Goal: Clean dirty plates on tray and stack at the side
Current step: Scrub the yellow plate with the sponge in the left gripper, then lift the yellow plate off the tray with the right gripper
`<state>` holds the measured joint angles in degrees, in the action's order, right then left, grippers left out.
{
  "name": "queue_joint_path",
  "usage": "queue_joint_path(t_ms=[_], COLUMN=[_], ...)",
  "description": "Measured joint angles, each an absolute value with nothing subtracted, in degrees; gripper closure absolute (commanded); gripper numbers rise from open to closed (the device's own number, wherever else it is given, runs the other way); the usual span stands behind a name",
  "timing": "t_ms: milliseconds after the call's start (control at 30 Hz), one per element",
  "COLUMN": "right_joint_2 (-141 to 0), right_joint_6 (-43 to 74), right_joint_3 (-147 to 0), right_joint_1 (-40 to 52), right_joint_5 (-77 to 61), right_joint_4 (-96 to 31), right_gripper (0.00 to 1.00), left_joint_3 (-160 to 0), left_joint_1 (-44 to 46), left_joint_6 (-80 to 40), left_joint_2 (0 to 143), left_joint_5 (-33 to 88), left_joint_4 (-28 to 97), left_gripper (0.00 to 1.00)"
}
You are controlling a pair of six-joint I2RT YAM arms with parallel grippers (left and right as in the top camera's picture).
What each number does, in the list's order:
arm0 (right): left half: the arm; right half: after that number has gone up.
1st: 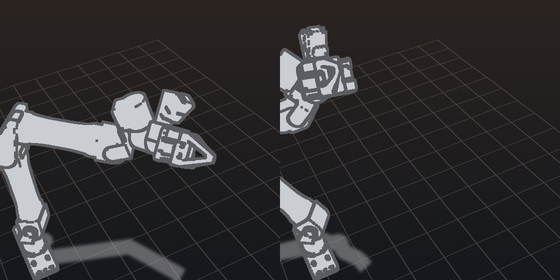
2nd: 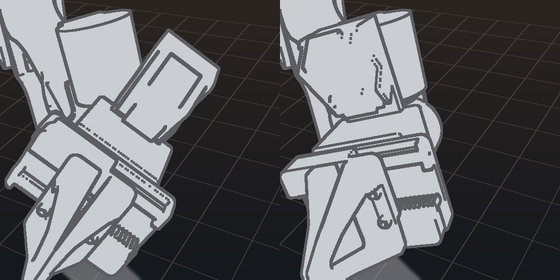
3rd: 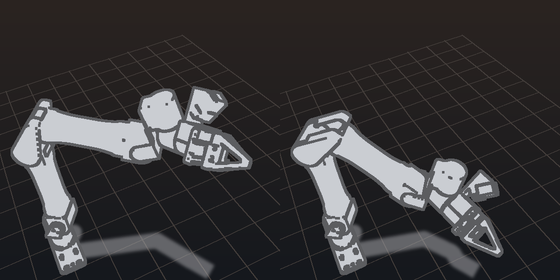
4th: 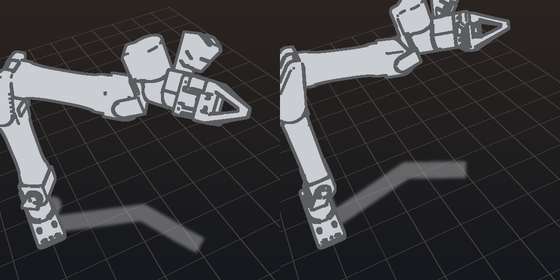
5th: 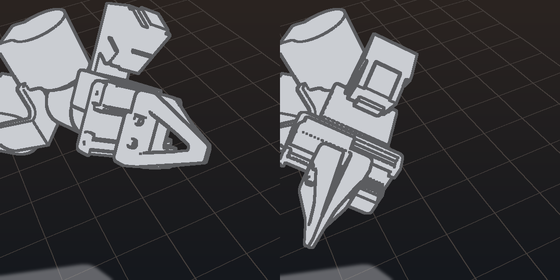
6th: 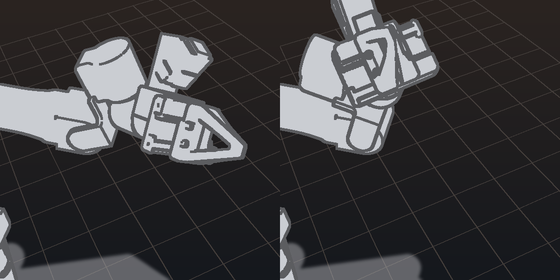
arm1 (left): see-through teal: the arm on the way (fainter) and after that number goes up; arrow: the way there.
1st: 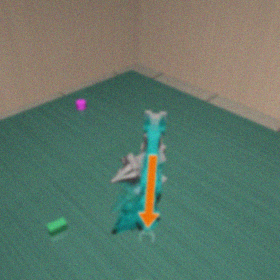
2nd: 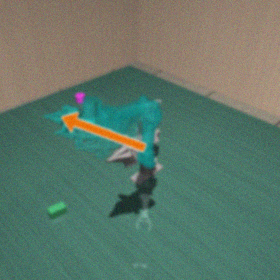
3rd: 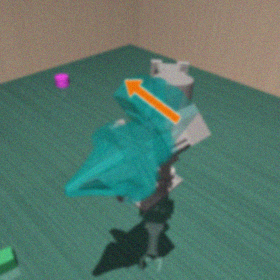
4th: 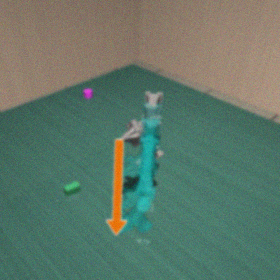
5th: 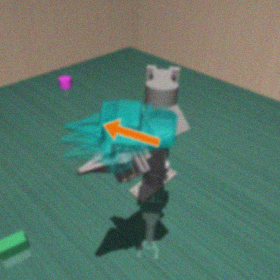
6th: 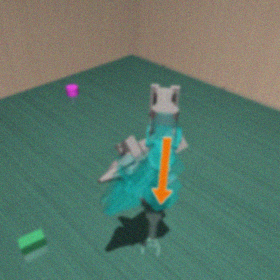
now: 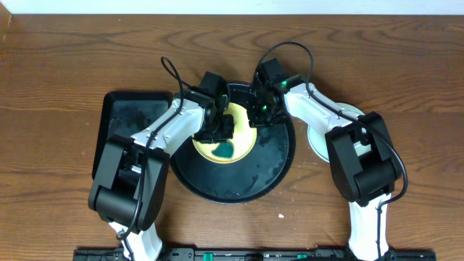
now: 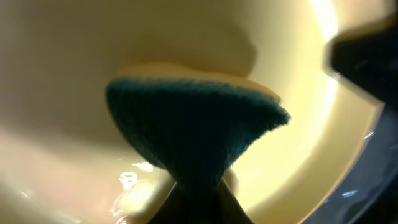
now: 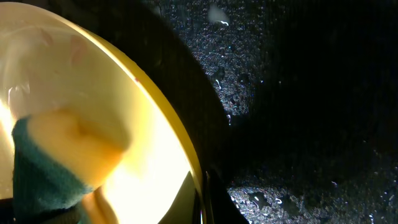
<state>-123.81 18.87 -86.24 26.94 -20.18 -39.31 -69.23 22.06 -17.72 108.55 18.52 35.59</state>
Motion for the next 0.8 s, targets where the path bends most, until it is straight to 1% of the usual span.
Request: queue_joint_path(t_ms=[67, 133, 267, 400, 533, 633, 800], right_joint_2=[-123.81, -123.81, -123.81, -123.81, -123.81, -123.79, -122.89], right_joint_6=[18.87, 18.87, 18.87, 18.87, 18.87, 18.87, 18.61], right_joint_3=[-86.24, -86.24, -86.24, -86.24, -86.21, -86.21, -85.84], right_joint_1=[26.94, 26.94, 26.94, 26.94, 26.94, 26.94, 27.18], right_joint_5=[-20.18, -20.18, -20.21, -20.18, -20.23, -20.23, -19.27], right_joint_4=[-39.31, -39.33, -39.35, -39.33, -39.33, -39.35, -40.62], right_gripper=[0.99, 0.99, 0.99, 0.99, 0.99, 0.99, 0.99], left_joint_3=[-69.1, -69.1, -70.0, -74.24, -78.89, -80.88, -81.14], left_joint_1=[22.33, 22.68, 22.52, 21.12, 19.46, 19.11, 18.37], left_joint_6=[-18.39, -20.82, -23.49, -24.25, -24.45, -24.47, -24.38], left_joint_2=[108.57, 108.57, 108.57, 108.55, 107.5, 103.57, 96.57], left_joint_5=[16.32, 11.29, 3.53, -1.58, -3.86, -4.89, -4.95], left_joint_4=[32.1, 29.39, 30.65, 36.93, 44.88, 51.55, 56.47], left_gripper=[0.92, 0.92, 0.93, 0.93, 0.92, 0.93, 0.92])
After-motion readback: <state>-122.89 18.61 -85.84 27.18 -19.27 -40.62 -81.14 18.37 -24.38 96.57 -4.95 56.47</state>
